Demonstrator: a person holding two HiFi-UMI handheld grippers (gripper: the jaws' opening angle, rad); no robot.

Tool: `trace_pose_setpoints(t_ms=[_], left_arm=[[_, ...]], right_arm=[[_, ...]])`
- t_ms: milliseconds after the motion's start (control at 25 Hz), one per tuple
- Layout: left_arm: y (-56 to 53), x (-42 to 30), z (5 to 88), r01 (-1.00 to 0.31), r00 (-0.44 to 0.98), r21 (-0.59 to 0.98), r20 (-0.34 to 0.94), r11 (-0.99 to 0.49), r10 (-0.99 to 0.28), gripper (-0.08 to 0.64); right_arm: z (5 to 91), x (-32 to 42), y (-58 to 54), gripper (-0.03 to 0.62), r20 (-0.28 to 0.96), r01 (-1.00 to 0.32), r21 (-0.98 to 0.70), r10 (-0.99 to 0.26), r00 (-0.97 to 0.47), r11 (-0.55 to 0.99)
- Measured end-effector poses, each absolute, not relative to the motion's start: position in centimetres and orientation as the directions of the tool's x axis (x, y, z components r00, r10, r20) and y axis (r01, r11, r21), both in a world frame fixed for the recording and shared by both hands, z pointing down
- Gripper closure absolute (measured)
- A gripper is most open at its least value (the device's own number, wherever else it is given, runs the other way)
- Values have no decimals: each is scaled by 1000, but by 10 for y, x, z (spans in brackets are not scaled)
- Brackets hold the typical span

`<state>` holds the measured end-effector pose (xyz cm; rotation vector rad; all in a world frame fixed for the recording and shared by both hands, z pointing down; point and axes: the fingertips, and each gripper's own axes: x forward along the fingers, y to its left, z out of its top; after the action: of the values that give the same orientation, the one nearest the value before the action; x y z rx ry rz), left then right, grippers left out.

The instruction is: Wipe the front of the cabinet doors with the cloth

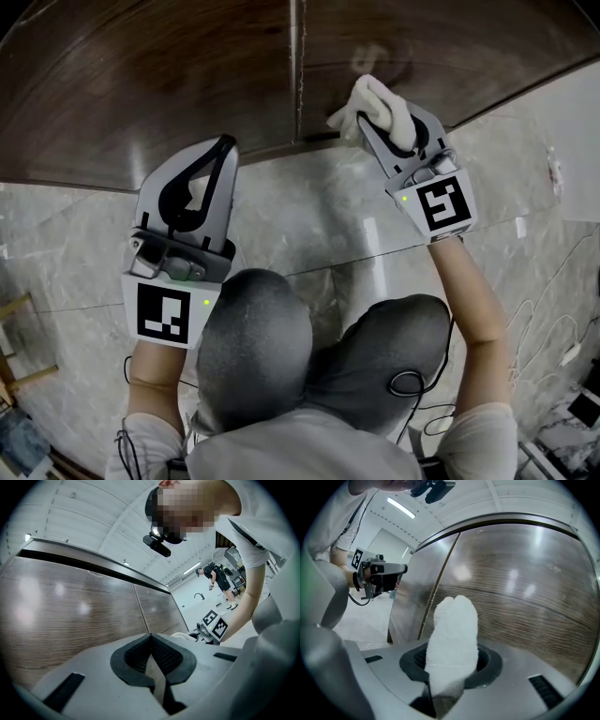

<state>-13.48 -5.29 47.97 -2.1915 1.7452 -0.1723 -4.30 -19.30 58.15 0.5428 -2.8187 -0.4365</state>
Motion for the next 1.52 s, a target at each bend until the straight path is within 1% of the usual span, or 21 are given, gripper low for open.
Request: trace_pose_setpoints(t_ms=[160, 440, 840, 1280, 1520], left_arm=[[-62, -119, 479, -920, 247, -338, -105, -198, -963, 541], [-62, -118, 489, -915, 261, -341, -92, -216, -961, 541], [-78, -83, 488, -899, 287, -364, -75, -242, -955, 541], [-91, -69, 499, -897, 296, -359, -50, -259, -954, 541], [-100, -61, 506, -892, 312, -356, -36, -280, -949, 541]], right_arm=[[585, -9, -215, 454, 189, -381, 315, -451, -872, 869], [598, 10, -235, 454, 187, -450, 315, -520, -833, 835], [608, 72, -273, 454, 183, -540, 306, -605, -775, 784], [614, 143, -320, 454, 178, -668, 288, -724, -666, 686], [618, 159, -327, 454, 179, -696, 282, -749, -638, 661]])
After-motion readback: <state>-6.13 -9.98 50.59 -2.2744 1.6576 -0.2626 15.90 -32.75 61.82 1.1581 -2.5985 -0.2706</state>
